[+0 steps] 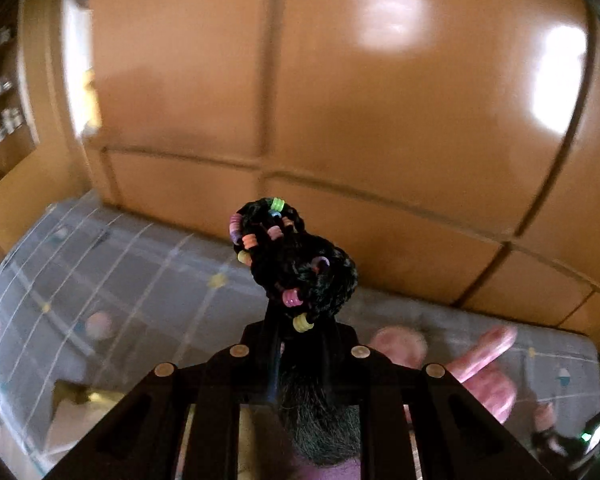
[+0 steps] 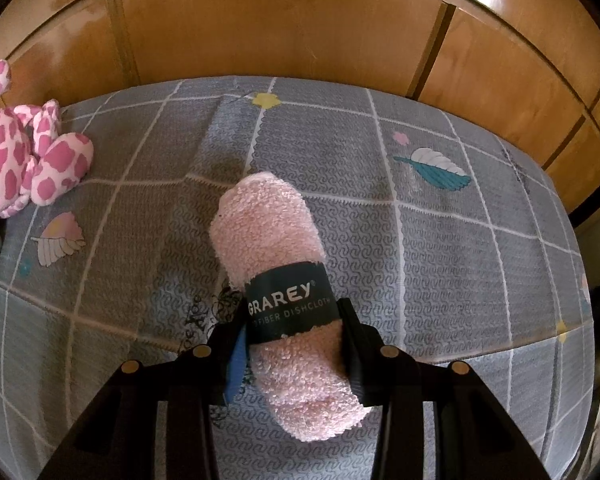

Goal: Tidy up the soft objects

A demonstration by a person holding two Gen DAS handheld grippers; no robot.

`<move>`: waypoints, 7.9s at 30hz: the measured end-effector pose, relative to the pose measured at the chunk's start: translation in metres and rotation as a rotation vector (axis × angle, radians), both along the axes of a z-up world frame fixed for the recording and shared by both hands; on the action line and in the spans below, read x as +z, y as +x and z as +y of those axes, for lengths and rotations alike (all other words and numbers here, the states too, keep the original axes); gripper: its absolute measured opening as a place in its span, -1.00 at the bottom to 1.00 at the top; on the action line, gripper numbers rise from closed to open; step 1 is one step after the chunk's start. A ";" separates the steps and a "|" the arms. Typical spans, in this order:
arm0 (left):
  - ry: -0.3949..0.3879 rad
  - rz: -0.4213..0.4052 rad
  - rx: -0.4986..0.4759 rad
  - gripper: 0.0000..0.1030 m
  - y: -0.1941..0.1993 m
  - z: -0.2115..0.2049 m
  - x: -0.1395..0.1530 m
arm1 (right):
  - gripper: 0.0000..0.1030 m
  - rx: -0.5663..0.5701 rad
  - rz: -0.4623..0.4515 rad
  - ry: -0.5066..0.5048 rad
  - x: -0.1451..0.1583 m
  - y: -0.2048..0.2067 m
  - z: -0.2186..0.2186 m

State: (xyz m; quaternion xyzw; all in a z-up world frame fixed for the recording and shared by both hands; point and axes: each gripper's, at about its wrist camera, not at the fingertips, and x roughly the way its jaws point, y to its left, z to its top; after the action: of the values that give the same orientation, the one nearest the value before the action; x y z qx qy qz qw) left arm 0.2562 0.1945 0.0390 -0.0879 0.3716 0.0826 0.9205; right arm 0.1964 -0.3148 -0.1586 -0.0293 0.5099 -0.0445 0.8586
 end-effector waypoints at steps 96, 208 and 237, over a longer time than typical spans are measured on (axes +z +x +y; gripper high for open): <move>0.055 -0.026 0.139 0.53 -0.294 0.048 -0.111 | -0.26 0.110 -0.292 0.215 0.178 0.076 0.214; 0.077 -0.078 0.275 0.99 -0.321 0.058 -0.095 | 0.23 0.622 -0.338 0.111 0.089 -0.156 0.426; 0.100 -0.091 0.201 0.99 -0.313 -0.008 -0.092 | 0.24 0.335 -0.394 0.107 0.090 -0.171 0.337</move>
State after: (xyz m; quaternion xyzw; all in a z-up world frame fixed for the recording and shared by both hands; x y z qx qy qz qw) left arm -0.0563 0.1860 -0.0531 -0.0825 0.3141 0.1885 0.9268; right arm 0.0253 0.0225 -0.0683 -0.0585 0.3224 0.1203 0.9371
